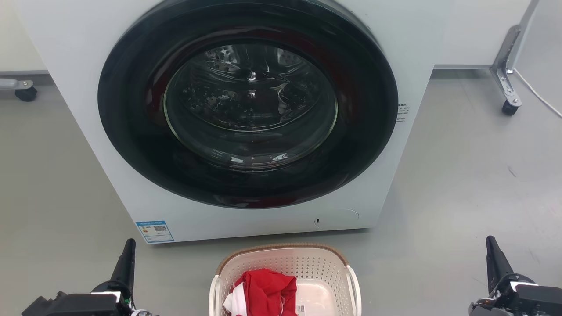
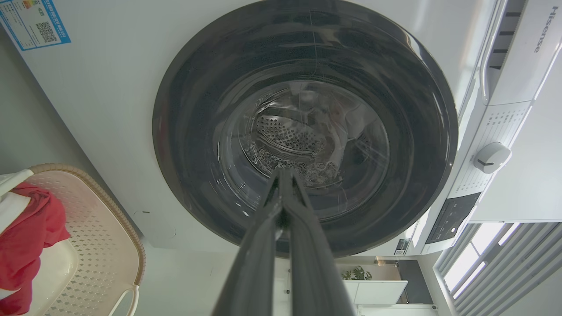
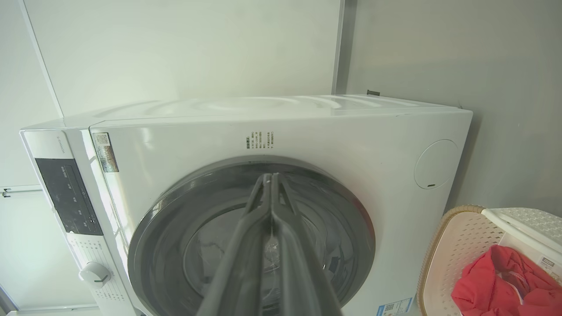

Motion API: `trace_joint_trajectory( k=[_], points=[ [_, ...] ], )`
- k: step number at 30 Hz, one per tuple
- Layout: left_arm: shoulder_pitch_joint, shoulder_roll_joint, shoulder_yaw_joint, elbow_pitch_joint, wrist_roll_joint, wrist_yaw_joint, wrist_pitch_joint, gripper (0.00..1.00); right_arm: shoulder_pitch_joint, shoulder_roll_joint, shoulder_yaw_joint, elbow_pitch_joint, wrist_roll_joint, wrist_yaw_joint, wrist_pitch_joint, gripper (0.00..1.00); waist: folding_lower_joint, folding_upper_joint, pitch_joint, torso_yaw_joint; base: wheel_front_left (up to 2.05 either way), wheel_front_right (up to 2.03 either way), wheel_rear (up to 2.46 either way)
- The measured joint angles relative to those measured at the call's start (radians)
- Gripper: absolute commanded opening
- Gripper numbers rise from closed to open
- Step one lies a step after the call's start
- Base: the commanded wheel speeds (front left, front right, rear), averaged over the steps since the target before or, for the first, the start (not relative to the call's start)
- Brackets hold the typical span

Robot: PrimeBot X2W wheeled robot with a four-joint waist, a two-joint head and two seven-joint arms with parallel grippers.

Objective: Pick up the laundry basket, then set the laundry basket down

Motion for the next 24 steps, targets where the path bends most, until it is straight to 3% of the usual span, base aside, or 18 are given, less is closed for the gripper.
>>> trace_joint_trajectory(
  k=[24],
  points=[
    [0.0,0.0,0.0,0.001,0.0,0.0,0.0,0.0,0.0,0.0,0.0,0.0,0.0,0.0,0.0,0.0,0.0,0.0,0.0,0.0,0.0,0.0,0.0]
  ],
)
